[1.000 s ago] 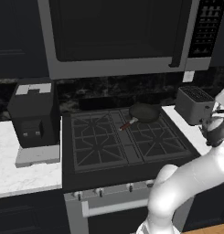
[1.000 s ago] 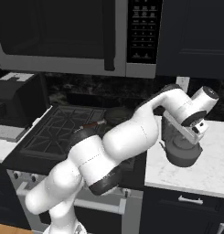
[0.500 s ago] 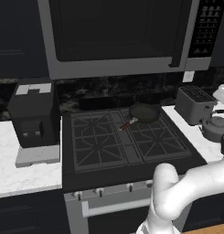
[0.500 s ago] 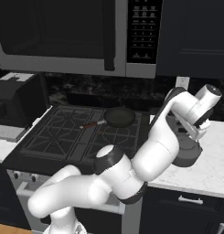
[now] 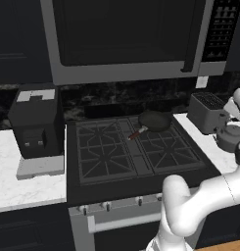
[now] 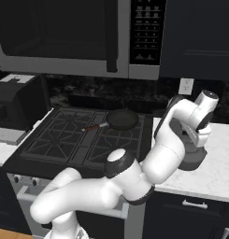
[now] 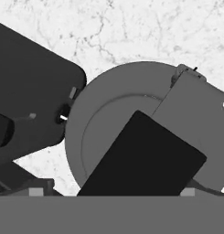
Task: Pick the kettle from the counter and place it on a stove burner. Then turn the burner on.
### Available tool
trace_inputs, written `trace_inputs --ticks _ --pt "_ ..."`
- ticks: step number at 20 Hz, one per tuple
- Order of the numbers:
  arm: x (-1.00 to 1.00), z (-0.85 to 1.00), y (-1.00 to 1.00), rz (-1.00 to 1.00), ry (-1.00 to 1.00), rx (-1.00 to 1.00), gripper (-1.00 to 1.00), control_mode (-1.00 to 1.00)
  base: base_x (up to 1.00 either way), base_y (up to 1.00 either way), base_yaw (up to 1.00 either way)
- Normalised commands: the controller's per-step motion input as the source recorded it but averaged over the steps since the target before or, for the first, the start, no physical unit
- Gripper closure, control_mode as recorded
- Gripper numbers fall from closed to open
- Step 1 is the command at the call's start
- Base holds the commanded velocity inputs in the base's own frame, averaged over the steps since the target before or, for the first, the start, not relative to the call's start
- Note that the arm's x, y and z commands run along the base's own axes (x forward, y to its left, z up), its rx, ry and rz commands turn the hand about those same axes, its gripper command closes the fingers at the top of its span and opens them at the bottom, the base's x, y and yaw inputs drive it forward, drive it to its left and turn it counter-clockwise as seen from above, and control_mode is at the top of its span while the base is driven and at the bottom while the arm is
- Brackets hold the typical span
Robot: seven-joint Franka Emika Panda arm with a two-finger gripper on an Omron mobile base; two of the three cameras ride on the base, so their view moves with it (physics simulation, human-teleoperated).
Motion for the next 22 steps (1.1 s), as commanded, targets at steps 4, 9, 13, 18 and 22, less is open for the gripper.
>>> trace_inputs --ticks 4,9,13,18,22 --pt "0.33 -0.18 0.00 -0.16 0.00 0.00 -1.00 -1.00 0.00 0.00 0.00" --pt "0.04 0.00 0.00 -0.01 0.00 0.00 1.00 -1.00 0.00 0.00 0.00" --pt "-0.06 0.00 0.00 0.00 0.00 0.00 1.00 -1.00 0.00 0.00 0.00" --pt "-0.36 0.06 0.00 0.00 -0.12 0.00 1.00 -1.00 0.00 0.00 0.00" --pt "-0.65 0.28 0.05 0.00 -0.21 0.00 1.00 -1.00 0.00 0.00 0.00"
